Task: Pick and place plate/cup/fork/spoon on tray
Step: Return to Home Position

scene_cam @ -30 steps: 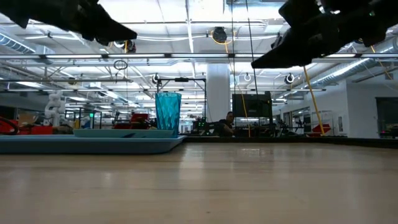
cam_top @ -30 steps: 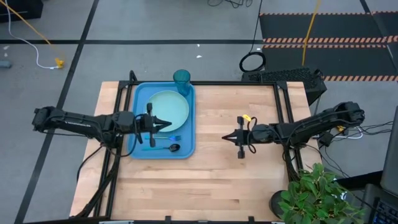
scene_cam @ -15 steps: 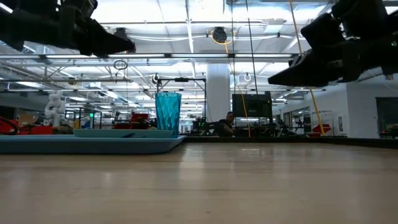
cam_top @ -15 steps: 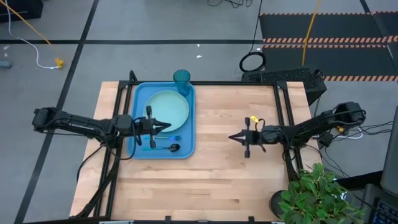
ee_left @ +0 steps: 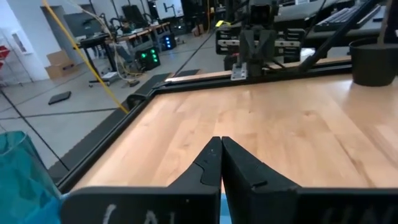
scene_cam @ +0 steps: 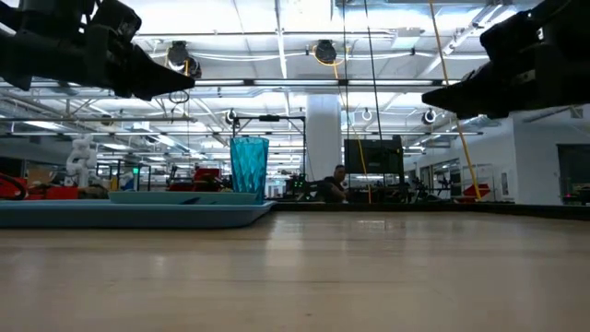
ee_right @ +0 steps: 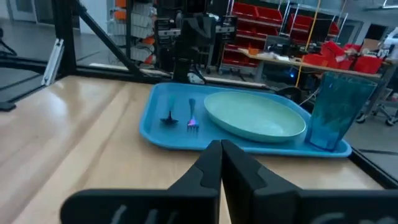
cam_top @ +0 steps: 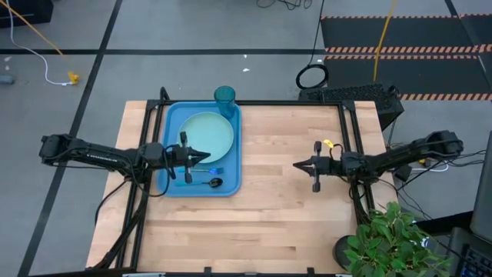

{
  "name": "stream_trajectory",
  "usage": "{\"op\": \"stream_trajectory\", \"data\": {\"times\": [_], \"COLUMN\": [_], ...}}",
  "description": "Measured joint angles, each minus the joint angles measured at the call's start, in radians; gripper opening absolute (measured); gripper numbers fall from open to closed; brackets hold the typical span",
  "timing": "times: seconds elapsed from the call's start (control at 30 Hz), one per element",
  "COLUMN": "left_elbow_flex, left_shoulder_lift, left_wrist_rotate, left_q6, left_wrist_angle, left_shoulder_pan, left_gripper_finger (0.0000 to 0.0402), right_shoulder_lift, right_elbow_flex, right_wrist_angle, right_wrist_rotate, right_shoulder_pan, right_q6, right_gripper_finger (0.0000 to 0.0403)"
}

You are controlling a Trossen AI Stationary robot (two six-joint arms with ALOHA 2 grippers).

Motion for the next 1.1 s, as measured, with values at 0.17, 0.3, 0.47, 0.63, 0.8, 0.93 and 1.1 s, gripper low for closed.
{"op": "stream_trajectory", "data": {"times": [0.17,0.3,0.47,0.63,0.8,0.93,1.1], "left_elbow_flex": [0.000,0.000,0.000,-0.006,-0.091,-0.143,-0.163], "left_shoulder_lift": [0.000,-0.001,-0.019,-0.037,-0.065,-0.101,-0.173], "left_wrist_rotate": [0.004,0.018,0.037,0.048,0.049,0.049,0.050], "left_q6": [-0.017,-0.020,-0.019,-0.008,-0.018,-0.030,-0.030], "left_wrist_angle": [0.000,-0.009,-0.058,-0.085,-0.011,0.036,0.036], "left_shoulder_pan": [0.000,0.000,0.002,0.004,0.032,0.051,0.055], "left_gripper_finger": [0.0016,0.0008,0.0009,0.0006,0.0009,0.0005,0.0009], "right_shoulder_lift": [-0.109,-0.193,-0.276,-0.325,-0.341,-0.341,-0.347], "right_elbow_flex": [0.001,0.000,0.000,-0.001,-0.002,-0.002,-0.003], "right_wrist_angle": [-0.112,-0.165,-0.248,-0.279,-0.290,-0.291,-0.293], "right_wrist_rotate": [0.000,0.000,0.000,0.000,-0.001,-0.001,-0.001], "right_shoulder_pan": [0.000,0.000,0.000,0.000,0.000,0.000,0.000], "right_q6": [-0.019,-0.023,-0.018,-0.015,-0.017,-0.019,-0.020], "right_gripper_finger": [0.0000,0.0000,0.0000,0.0000,0.0000,0.0000,0.0000]}}
